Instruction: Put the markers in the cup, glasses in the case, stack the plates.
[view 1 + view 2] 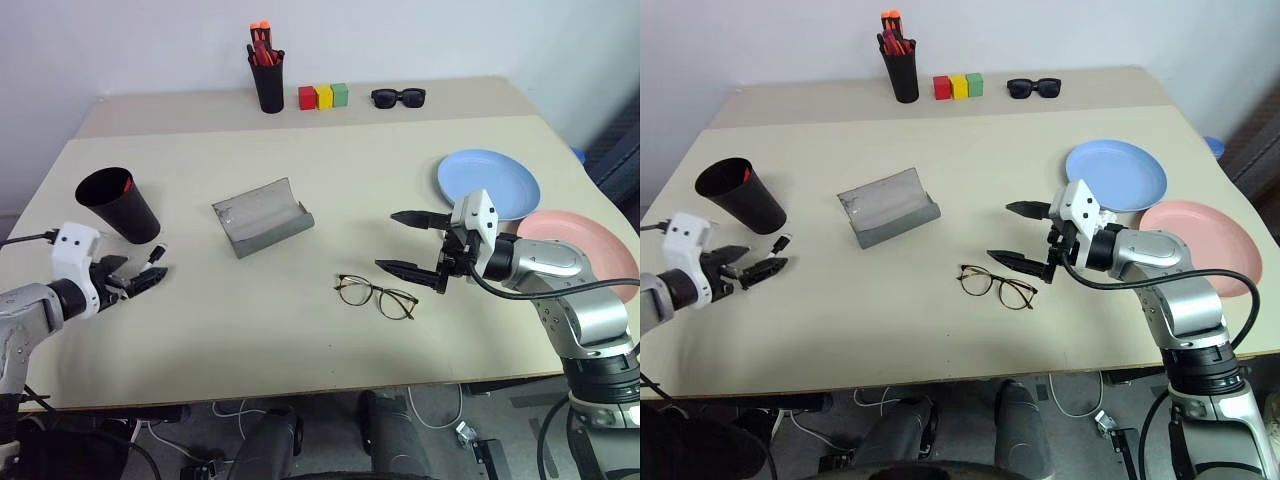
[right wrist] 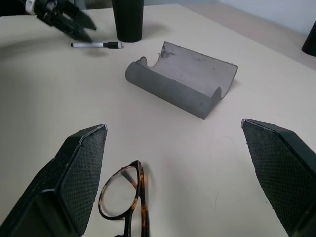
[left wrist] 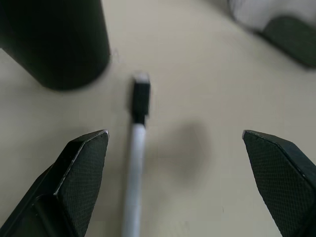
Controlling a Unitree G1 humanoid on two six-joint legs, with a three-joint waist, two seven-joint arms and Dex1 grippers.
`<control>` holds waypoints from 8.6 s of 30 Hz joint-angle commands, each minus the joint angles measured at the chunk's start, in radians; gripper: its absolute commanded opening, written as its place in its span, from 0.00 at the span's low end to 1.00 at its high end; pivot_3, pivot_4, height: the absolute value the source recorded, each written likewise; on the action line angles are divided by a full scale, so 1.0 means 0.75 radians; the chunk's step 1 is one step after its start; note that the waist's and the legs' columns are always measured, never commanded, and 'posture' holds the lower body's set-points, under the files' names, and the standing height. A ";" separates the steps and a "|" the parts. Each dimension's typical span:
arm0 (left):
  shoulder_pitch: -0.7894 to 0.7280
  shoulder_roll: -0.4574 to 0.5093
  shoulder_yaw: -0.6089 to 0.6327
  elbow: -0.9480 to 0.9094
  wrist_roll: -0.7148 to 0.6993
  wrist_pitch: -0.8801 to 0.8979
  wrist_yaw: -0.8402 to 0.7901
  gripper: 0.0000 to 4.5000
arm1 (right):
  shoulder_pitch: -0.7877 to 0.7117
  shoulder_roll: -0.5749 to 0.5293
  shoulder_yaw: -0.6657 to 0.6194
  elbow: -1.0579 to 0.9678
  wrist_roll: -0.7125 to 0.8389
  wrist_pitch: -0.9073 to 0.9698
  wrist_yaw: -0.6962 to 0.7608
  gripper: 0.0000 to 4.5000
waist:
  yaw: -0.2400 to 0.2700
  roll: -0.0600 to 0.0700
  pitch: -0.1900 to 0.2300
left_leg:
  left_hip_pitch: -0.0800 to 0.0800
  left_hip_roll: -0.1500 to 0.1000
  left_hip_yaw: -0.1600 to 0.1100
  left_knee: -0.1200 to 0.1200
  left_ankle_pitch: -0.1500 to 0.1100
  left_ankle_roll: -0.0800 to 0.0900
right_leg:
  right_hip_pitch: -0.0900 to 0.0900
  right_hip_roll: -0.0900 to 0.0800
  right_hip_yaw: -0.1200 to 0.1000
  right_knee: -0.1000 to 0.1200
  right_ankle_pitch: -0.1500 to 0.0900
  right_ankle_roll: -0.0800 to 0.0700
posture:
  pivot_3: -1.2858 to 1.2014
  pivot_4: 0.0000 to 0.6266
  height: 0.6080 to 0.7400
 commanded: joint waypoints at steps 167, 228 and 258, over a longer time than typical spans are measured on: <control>-0.247 -0.158 -0.043 -0.195 -0.319 -0.029 -0.876 0.96 | -0.115 -0.170 0.378 -0.237 -0.287 0.574 -0.197 0.35 | 0.000 -0.001 0.000 | -0.001 0.000 0.000 0.001 0.000 0.000 | -0.001 0.000 0.000 0.000 0.001 -0.001 | 0.52 0.24 1.00; -0.006 -0.121 0.040 -0.337 -0.513 -0.032 -0.612 0.96 | -0.488 0.628 0.640 0.309 -0.601 0.192 -0.347 0.31 | -0.009 0.000 0.000 | -0.001 0.000 0.000 -0.003 0.001 -0.002 | -0.005 0.002 0.000 0.003 0.001 -0.002 | 0.52 0.24 1.00; -1.050 -0.454 -0.473 0.795 0.294 -0.340 -0.268 0.01 | -0.458 0.654 0.180 0.192 -0.316 0.253 -0.521 1.00 | -0.046 -0.001 0.000 | -0.003 -0.002 0.002 -0.004 0.006 -0.010 | -0.008 0.002 -0.001 0.000 0.003 -0.004 | 0.52 0.24 1.00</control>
